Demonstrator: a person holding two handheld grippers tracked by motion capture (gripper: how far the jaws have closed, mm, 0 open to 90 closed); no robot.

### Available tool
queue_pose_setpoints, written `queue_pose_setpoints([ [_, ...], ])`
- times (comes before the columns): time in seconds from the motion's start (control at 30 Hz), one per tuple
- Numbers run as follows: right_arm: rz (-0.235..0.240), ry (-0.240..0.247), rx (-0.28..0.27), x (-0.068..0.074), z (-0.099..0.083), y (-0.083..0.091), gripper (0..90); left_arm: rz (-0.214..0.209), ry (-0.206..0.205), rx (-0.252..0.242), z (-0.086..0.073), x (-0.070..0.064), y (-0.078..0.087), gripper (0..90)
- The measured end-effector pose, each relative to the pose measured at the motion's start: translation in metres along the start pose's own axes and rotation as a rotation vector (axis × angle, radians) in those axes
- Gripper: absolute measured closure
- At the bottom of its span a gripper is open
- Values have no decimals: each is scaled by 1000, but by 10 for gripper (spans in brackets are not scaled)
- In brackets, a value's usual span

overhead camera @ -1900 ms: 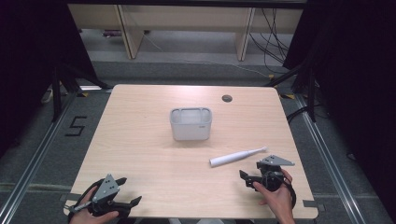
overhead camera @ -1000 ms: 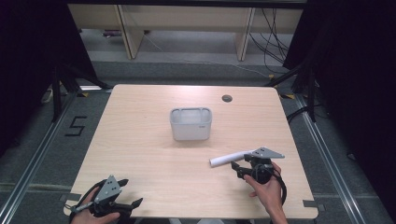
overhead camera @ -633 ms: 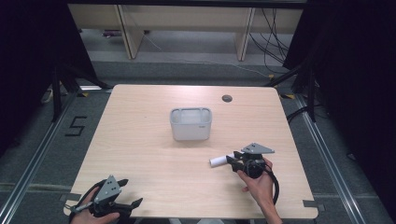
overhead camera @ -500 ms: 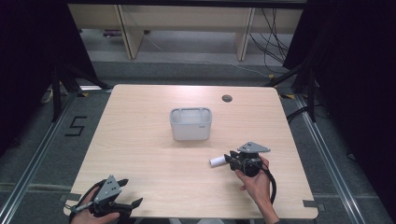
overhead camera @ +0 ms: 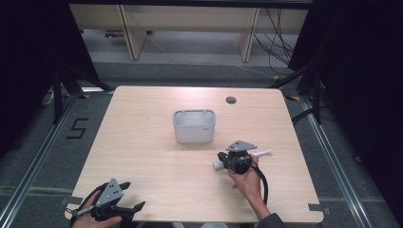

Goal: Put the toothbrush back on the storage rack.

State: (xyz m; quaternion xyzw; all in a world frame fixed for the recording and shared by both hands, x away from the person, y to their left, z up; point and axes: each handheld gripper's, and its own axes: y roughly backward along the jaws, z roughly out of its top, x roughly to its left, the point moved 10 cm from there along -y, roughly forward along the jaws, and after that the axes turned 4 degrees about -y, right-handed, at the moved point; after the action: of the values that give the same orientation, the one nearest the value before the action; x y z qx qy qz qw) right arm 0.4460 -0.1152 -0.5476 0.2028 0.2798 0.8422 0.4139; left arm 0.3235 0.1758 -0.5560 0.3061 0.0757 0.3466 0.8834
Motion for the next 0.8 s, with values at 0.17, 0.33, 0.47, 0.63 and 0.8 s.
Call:
queue_pose_setpoints([
  [0.17,17,63,15,4,1,-10,893,2,12,-12,1,-1,0,160],
  [0.33,16,33,33,8,0,-17,892,1,9,-11,1,-1,0,160],
  [0.47,21,38,54,9,-2,-21,893,8,-39,7,0,2,1,160],
  [0.63,36,44,79,12,-5,-21,895,-2,-7,-6,1,-1,1,160],
  [0.8,37,39,95,12,-9,-22,896,2,-26,11,-1,0,1,160],
])
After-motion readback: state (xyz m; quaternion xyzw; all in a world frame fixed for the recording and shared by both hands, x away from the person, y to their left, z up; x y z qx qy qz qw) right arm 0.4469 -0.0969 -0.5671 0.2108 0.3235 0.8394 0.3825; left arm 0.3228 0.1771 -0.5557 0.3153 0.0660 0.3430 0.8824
